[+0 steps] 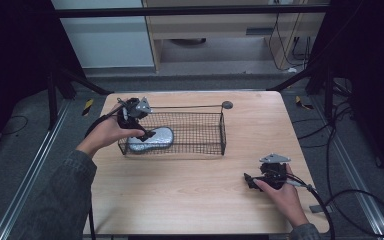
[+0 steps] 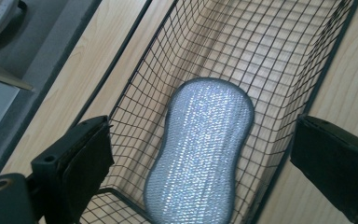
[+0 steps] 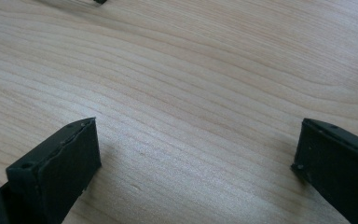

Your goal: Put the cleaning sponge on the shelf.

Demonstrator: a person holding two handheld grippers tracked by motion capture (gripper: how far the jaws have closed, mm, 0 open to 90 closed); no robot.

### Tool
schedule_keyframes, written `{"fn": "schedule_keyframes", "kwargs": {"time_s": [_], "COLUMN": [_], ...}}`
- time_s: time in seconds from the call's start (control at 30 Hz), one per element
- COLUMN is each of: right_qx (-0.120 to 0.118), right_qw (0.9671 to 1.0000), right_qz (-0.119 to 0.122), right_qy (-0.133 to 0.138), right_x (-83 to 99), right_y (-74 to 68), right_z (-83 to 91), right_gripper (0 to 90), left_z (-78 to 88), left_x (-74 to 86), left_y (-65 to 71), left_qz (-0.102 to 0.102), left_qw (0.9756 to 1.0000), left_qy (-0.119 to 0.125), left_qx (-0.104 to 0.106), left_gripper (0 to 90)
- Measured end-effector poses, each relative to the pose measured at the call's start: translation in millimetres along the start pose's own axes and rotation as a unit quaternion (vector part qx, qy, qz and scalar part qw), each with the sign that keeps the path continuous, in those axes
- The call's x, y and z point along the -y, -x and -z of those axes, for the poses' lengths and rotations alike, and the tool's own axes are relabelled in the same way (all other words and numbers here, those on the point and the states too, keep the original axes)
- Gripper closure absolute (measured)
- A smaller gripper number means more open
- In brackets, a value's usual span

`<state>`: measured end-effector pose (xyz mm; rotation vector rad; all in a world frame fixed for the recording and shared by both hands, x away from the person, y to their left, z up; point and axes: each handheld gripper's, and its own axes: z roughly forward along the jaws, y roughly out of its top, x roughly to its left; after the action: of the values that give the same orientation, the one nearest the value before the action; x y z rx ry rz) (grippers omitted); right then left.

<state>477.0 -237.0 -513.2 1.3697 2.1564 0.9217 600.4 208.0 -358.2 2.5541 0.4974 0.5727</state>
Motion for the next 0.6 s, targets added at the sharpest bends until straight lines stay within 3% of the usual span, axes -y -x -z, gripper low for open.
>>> {"fn": "schedule_keyframes", "kwargs": {"time_s": [0.27,0.37,0.6], "right_qx": [0.0,0.0,0.0], "right_qw": [1.0,1.0,1.0], "right_qz": [0.0,0.0,0.001], "right_qy": [0.0,0.0,0.0], "right_x": [0.0,0.0,0.1], "right_y": [0.0,0.0,0.1], "right_z": [0.0,0.0,0.1], "right_gripper": [0.4,0.4,0.4], "left_z": [11.3,16.0,25.9], "left_x": [6.8,8.5,11.6], "left_y": [26.5,37.8,65.9], "left_qz": [0.023,0.022,0.01], "left_qw": [0.9992,0.9985,0.9979], "left_qy": [0.032,0.049,0.06], "left_qx": [-0.011,-0.013,-0.022], "left_gripper": [4.3,4.2,4.1]}}
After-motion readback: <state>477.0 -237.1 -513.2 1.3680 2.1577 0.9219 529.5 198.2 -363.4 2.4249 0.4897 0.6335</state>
